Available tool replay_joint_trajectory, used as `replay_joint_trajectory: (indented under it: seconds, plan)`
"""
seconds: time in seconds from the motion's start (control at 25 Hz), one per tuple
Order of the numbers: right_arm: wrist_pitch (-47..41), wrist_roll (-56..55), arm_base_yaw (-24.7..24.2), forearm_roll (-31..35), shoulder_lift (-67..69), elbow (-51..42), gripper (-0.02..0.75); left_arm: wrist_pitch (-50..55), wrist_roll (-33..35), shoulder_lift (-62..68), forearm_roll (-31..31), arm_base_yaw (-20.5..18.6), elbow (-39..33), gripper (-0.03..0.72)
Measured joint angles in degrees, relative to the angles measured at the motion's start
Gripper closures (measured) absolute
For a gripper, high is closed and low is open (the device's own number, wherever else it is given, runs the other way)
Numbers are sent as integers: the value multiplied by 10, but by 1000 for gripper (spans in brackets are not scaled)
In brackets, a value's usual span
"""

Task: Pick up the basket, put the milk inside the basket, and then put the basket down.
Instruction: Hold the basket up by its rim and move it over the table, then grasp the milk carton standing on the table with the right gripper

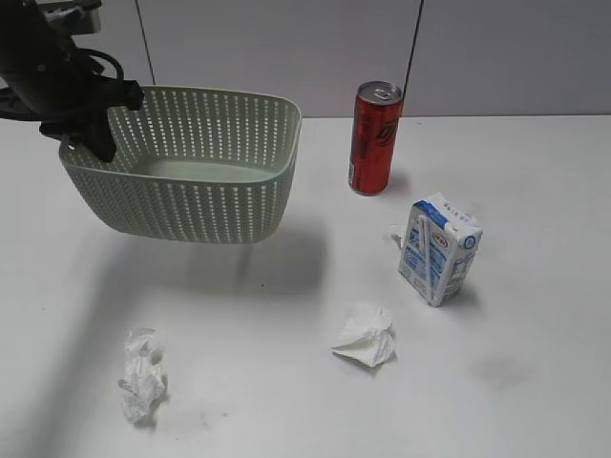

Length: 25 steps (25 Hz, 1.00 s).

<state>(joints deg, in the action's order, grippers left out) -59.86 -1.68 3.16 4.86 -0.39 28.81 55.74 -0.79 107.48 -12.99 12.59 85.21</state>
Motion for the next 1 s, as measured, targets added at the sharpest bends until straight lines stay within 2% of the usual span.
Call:
replay_joint_trajectory:
  seconds: [0.2,0.28,0.4,0.52,0.68,0.88,1.0]
  plan:
    - [6,0,0,2,0,2,168,0,0,0,0,0,0,703]
    - [38,1,0,7,2,15,158,0,0,0,0,0,0,703]
    - [108,28,0,11,34,39,98,0,0,0,0,0,0,703]
    - [162,55,0,16,105,62,70,0,0,0,0,0,0,703]
    - [229,92,0,69,226,97,65,0,0,0,0,0,0,703]
    - [215,215,0,170,422,173,66,0,0,0,0,0,0,703]
    - [182,242,9,185,537,231,71,0,0,0,0,0,0,703]
